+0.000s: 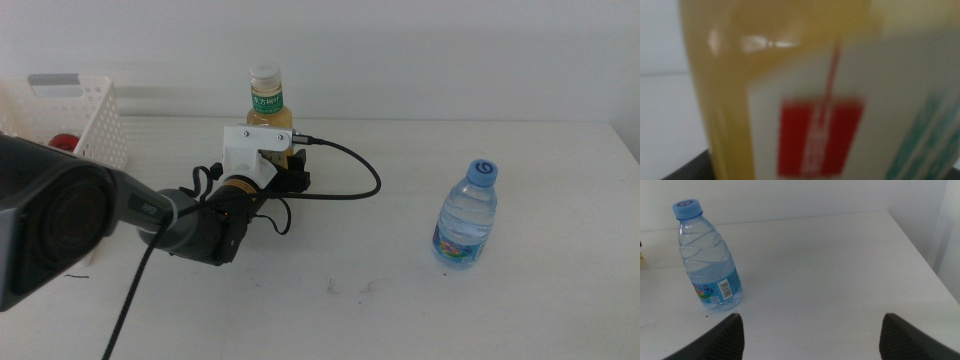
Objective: Use arms to grab the bottles and put them into the dustbin to the left of the table.
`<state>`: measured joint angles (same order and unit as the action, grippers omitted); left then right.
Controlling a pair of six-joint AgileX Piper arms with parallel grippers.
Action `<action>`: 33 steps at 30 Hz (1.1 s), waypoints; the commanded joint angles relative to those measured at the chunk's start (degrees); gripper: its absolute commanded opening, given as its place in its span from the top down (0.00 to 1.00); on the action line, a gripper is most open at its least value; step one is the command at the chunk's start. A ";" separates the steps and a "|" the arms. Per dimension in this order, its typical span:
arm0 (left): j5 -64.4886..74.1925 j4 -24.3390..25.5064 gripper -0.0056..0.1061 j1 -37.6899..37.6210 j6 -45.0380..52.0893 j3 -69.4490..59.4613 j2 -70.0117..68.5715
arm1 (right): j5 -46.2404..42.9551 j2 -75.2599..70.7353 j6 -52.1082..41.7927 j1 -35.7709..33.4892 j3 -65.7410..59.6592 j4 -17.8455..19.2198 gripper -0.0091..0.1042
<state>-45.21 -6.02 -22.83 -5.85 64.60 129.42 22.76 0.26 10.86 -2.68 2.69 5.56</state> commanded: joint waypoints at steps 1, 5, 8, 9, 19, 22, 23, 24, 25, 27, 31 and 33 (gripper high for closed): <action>-0.48 -1.50 0.15 0.09 0.79 1.01 0.74 | -0.48 -0.26 -0.19 0.40 -0.28 0.29 0.12; 2.80 -4.33 0.44 0.09 6.30 -0.13 -2.55 | -0.48 -0.26 -0.19 0.40 -0.28 0.29 0.12; 17.09 -3.40 0.82 -0.10 8.04 -2.45 -9.31 | -0.48 -0.26 -0.19 0.40 -0.28 0.29 0.12; 24.21 -3.29 0.94 -0.10 8.04 -2.82 -12.57 | -0.48 -0.26 -0.19 0.40 -0.28 0.29 0.12; 79.48 -3.46 0.97 6.85 10.55 3.78 -38.34 | -0.48 -0.26 -0.19 0.40 -0.28 0.29 0.12; 94.43 -0.47 0.97 15.24 12.14 15.81 -36.98 | -0.48 -0.26 -0.19 0.40 -0.28 0.29 0.12; 99.25 0.29 0.97 17.88 12.69 19.88 -36.01 | -0.48 -0.26 -0.19 0.40 -0.28 0.29 0.12; 105.17 0.93 0.97 21.28 13.84 24.99 -34.70 | -0.48 -0.26 -0.19 0.40 -0.28 0.29 0.12; 111.25 1.05 0.97 24.52 15.31 29.77 -33.23 | -0.48 -0.26 -0.19 0.40 -0.28 0.29 0.12; 115.17 1.05 0.97 30.21 17.97 36.87 -30.15 | -0.48 -0.26 -0.19 0.40 -0.28 0.29 0.12; 115.17 1.05 0.97 36.47 20.61 42.00 -24.39 | -0.48 -0.26 -0.19 0.40 -0.28 0.29 0.12; 115.17 1.72 0.97 37.80 20.76 41.01 -22.77 | -0.48 -0.26 -0.19 0.40 -0.28 0.29 0.12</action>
<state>69.68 -2.79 14.46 13.96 105.29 105.56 22.76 0.26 10.86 -2.68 2.69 5.56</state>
